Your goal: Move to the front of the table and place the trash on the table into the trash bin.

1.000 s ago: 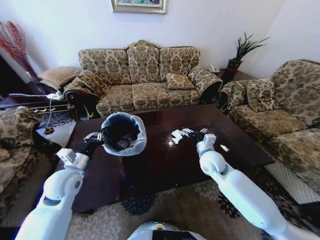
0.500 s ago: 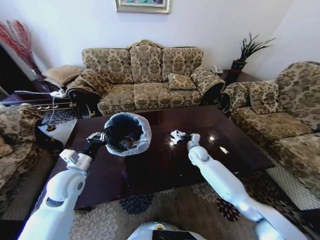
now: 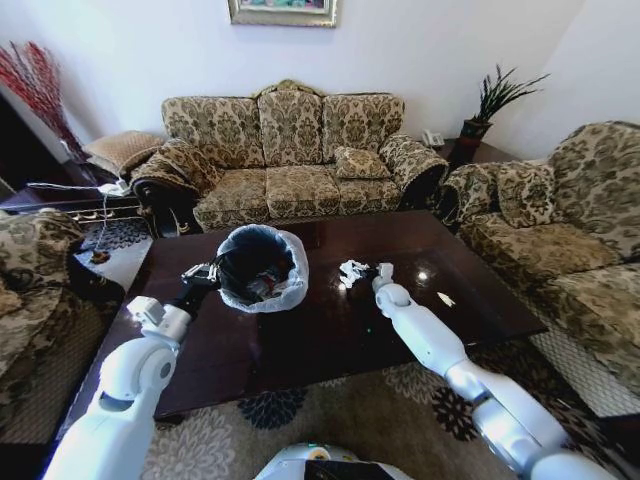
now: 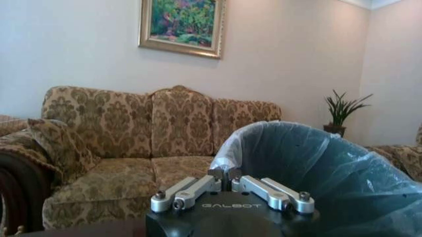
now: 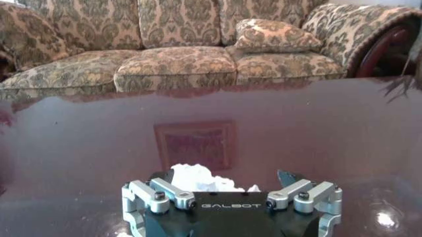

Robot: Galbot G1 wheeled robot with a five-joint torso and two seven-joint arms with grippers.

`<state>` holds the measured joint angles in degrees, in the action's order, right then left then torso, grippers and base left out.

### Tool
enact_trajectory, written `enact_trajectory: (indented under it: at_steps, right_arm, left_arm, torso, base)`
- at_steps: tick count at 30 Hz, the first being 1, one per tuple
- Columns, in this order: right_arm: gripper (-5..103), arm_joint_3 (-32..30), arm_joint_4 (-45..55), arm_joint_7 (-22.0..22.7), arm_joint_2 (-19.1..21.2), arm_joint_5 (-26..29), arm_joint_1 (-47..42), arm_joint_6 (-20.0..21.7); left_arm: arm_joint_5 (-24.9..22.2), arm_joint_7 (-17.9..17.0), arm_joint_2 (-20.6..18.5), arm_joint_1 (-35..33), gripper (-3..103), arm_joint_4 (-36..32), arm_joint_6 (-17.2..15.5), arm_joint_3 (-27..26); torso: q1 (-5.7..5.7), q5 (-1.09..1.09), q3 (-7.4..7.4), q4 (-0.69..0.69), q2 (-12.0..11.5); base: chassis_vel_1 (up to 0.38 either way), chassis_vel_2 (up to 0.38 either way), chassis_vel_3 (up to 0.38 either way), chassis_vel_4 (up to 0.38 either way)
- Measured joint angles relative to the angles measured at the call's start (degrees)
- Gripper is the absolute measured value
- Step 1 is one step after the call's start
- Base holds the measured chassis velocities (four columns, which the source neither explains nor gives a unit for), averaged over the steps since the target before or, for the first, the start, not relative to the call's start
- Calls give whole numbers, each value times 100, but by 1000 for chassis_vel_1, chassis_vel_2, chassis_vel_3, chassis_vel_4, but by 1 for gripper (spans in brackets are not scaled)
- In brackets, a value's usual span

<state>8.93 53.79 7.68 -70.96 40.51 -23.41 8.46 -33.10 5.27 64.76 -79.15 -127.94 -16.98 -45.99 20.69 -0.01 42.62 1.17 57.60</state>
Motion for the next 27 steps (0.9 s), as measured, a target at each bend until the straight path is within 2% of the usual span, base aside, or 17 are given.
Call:
enact_trajectory:
  at_steps: [5, 8, 9, 11, 12, 14, 16, 18, 19, 22, 23, 26, 27]
  right_arm:
    - [101, -58, -293, -229, -103, -89, -1, -43]
    - [92, -72, -406, -334, -205, -163, -48, -67]
    - [92, -72, -406, -334, -205, -163, -48, -67]
    - [82, -83, -519, -403, -311, -238, -76, -114]
    - [82, -83, -519, -403, -311, -238, -76, -114]
    - [70, -84, -551, -433, -350, -277, -122, -136]
    - [70, -83, -552, -443, -350, -282, -139, -138]
    - [59, -70, -535, -456, -348, -297, -177, -141]
    - [59, -70, -535, -456, -348, -297, -177, -141]
    - [43, -61, -514, -456, -353, -310, -203, -151]
    - [43, -61, -514, -456, -353, -310, -203, -151]
    - [27, -71, -544, -456, -393, -337, -207, -181]
    - [27, -73, -560, -456, -404, -349, -205, -196]
  left_arm:
    - [-7, 45, -58, 67, 2, 76, -11, 65]
    - [-8, 47, -61, 73, 2, 124, -11, 57]
    - [-8, 47, -61, 73, 2, 124, -11, 57]
    - [-8, 46, -69, 64, 2, 130, -11, 29]
    - [-8, 46, -69, 64, 2, 130, -11, 29]
    - [-9, 46, -77, 64, 2, 93, -11, 23]
    - [-10, 46, -79, 64, 2, 77, -10, 22]
    - [-12, 47, -75, 76, 2, 53, -11, 25]
    - [-12, 47, -75, 76, 2, 53, -11, 25]
    - [-12, 48, -58, 80, 2, 51, -11, 45]
    - [-12, 48, -58, 80, 2, 51, -11, 45]
    - [-9, 54, -58, 79, 2, 50, -11, 44]
    - [-9, 55, -60, 79, 2, 51, -11, 40]
  torso:
    - [-1, -2, 0, -2, 0]
    - [0, 0, 0, -2, 0]
    - [0, 0, 0, -2, 0]
    - [-1, 2, 0, 0, 0]
    - [-1, 2, 0, 0, 0]
    - [-1, -1, 0, 0, 0]
    - [-1, 0, 0, 0, 0]
    - [-1, 1, 0, -1, 0]
    - [-1, 1, 0, -1, 0]
    - [-1, 0, 0, -2, 0]
    - [-1, 0, 0, -2, 0]
    - [-1, 0, 0, -1, 0]
    - [-1, 0, 0, -1, 0]
  base:
    - [0, 0, 0, 0]
    - [0, 0, 0, 0]
    - [0, 0, 0, 0]
    - [0, 0, 0, 0]
    - [0, 0, 0, 0]
    - [0, 0, 0, 0]
    - [0, 0, 0, 0]
    - [0, 0, 0, 0]
    - [0, 0, 0, 0]
    - [0, 0, 0, 0]
    - [0, 0, 0, 0]
    - [0, 0, 0, 0]
    - [0, 0, 0, 0]
